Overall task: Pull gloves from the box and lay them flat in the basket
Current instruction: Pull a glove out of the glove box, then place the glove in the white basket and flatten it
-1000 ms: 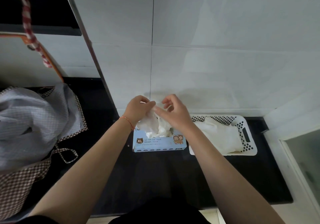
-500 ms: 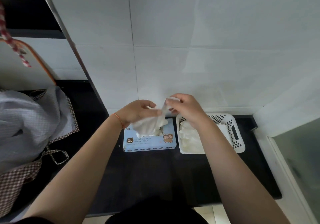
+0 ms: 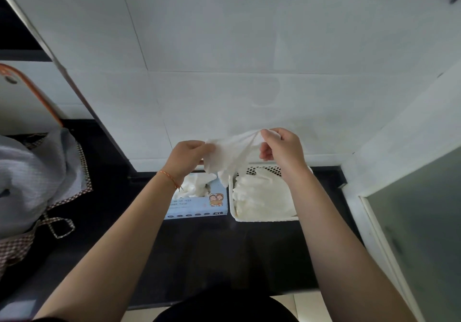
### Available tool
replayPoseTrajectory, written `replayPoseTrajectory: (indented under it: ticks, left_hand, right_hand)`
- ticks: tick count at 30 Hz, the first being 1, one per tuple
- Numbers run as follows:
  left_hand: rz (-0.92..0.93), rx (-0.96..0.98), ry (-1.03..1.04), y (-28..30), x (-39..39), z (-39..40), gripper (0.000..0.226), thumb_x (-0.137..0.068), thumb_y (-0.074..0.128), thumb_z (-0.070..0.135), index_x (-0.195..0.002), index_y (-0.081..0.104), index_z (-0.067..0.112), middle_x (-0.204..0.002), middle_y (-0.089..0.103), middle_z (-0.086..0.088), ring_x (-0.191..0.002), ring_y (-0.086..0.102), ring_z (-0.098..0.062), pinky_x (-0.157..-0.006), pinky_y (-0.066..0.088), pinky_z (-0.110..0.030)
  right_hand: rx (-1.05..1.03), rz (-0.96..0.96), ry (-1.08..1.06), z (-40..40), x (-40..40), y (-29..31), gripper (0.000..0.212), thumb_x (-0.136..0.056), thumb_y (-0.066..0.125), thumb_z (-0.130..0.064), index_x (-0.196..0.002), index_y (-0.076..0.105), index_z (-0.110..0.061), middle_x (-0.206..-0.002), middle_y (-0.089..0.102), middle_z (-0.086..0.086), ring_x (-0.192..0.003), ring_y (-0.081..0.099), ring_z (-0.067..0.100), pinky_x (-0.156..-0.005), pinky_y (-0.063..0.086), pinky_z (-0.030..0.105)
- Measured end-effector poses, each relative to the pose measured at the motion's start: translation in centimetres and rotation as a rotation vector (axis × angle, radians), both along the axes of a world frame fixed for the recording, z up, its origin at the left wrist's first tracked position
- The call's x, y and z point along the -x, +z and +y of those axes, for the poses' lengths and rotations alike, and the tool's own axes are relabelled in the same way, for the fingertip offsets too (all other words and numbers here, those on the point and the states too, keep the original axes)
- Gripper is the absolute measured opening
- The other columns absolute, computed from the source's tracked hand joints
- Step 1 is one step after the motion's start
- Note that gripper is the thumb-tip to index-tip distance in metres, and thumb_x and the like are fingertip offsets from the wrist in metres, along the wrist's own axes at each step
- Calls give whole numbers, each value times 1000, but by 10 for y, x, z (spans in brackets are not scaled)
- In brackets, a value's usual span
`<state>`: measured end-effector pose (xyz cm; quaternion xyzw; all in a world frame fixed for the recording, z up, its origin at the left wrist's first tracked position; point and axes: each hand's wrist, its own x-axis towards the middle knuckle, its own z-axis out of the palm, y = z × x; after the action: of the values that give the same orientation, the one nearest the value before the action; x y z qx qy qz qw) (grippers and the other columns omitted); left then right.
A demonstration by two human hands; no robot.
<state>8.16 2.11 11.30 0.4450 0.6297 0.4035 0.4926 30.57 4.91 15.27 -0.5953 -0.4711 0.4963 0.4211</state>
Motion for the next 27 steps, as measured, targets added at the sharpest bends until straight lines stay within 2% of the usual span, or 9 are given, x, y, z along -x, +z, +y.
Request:
replayPoseTrajectory:
  ticks: [3,6,8,10,12,15,19,24,27]
  left_hand:
    - [83,-81,83,9,-11,1,37,-91,66,26,-79,67,-8,-73,57,-11,-67,55,-16,-69,54,-24]
    - [230,-143,97,18,-21,3,47,-92,62,28,-58,47,-2,-55,33,-4,-50,29,-11,-51,28,-21]
    - [225,-124,113,21,-28,5,47,-93,59,26,-54,42,7,-50,32,0,-48,30,-13,-52,29,-22]
    - [171,-75,103,24,-36,6,45,-93,59,24,-54,44,11,-48,41,3,-46,41,-12,-57,41,-23]
    - [52,-25,59,26,-45,6,30,-94,60,19,-66,58,8,-57,60,-3,-54,61,-17,-66,57,-33]
    - [-113,30,1,32,-59,4,20,-96,58,19,-94,63,0,-79,72,-17,-76,72,-34,-78,61,-44]
    - [-250,123,-115,38,-64,1,37,-99,49,34,-105,66,2,-91,74,-20,-82,73,-35,-80,58,-39]
    - [32,64,-2,30,-57,4,21,-93,50,16,-97,68,7,-96,72,-15,-72,68,-22,-72,57,-35]
    - [207,-94,-184,21,-50,5,39,-85,60,3,-117,61,25,-121,60,3,-105,58,-12,-82,51,-26]
  right_hand:
    - [25,-11,-18,1,-9,1,13,-91,57,-14,-84,61,-4,-66,61,8,-51,55,17,-55,49,29]
    - [58,-90,-44,4,-10,-4,16,-88,61,-21,-100,60,-11,-87,64,7,-59,59,16,-58,51,30]
    - [48,-228,-53,6,-8,-6,38,-84,67,-32,-116,50,-20,-109,56,5,-80,61,17,-65,50,27]
    - [6,-269,-2,4,-5,-3,42,-83,70,-36,-117,51,-21,-110,54,2,-90,59,16,-70,45,26]
    - [-2,-190,164,2,-3,2,32,-84,72,-38,-106,60,-18,-98,63,-1,-85,64,15,-73,51,30]
    - [26,-218,446,-5,4,8,32,-85,73,-41,-105,62,-19,-93,67,0,-79,67,14,-72,55,34]
    - [3,-344,409,-4,6,4,24,-89,67,-36,-103,58,-18,-94,66,2,-77,63,16,-65,51,32]
    - [0,-403,442,-3,-4,9,3,-90,62,-16,-91,64,-17,-85,62,-1,-74,58,15,-57,45,24]
    - [-5,-455,544,-3,-5,14,15,-88,57,-7,-81,57,-20,-80,54,-4,-66,49,12,-50,39,21]
